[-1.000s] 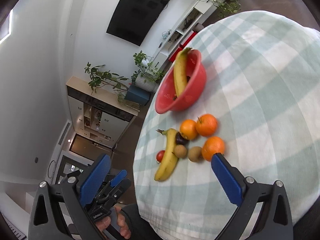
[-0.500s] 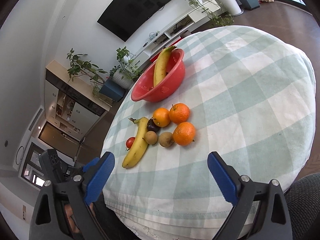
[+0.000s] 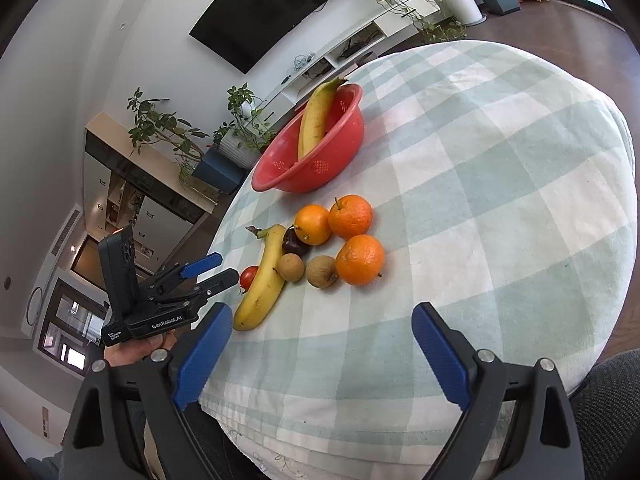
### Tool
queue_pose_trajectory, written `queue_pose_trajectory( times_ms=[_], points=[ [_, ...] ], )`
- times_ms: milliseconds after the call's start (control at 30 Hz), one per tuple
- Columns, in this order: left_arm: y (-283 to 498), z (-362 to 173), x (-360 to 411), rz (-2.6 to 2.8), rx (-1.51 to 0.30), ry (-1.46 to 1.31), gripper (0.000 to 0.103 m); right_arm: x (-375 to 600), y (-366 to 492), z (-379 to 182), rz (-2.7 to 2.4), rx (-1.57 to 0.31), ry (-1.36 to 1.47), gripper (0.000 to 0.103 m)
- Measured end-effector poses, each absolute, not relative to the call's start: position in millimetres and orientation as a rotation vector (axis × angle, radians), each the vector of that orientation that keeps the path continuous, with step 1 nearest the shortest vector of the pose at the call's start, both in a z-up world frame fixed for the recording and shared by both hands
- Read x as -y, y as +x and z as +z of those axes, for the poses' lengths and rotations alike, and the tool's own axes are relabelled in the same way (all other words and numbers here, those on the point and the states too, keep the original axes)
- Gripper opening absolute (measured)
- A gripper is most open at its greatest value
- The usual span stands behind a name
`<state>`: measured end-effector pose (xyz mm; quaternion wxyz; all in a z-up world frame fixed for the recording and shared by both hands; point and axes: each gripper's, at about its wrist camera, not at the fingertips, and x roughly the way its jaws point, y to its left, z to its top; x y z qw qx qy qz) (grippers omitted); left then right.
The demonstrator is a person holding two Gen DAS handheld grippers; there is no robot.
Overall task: Organize fruits
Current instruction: 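Withdraw both tools from the bowl and move the left tool toward the remaining tomato, then close the left tool on the red tomato while the right tool grasps an orange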
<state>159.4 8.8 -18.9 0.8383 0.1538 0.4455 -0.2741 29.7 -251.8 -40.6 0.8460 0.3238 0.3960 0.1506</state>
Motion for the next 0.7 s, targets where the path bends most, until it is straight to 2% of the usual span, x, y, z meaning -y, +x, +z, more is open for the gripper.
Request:
queue_pose_trajectory(
  times_ms=[367, 700],
  points=[
    [168, -45, -2, -0.563, -0.989, 0.392, 0.07, 248, 34, -44, 0.316, -0.851, 0.675, 0.094],
    [167, -45, 5, -0.607, -0.989, 0.385, 0.044, 239, 36, -34, 0.241, -0.858, 0.549, 0.093]
  ],
)
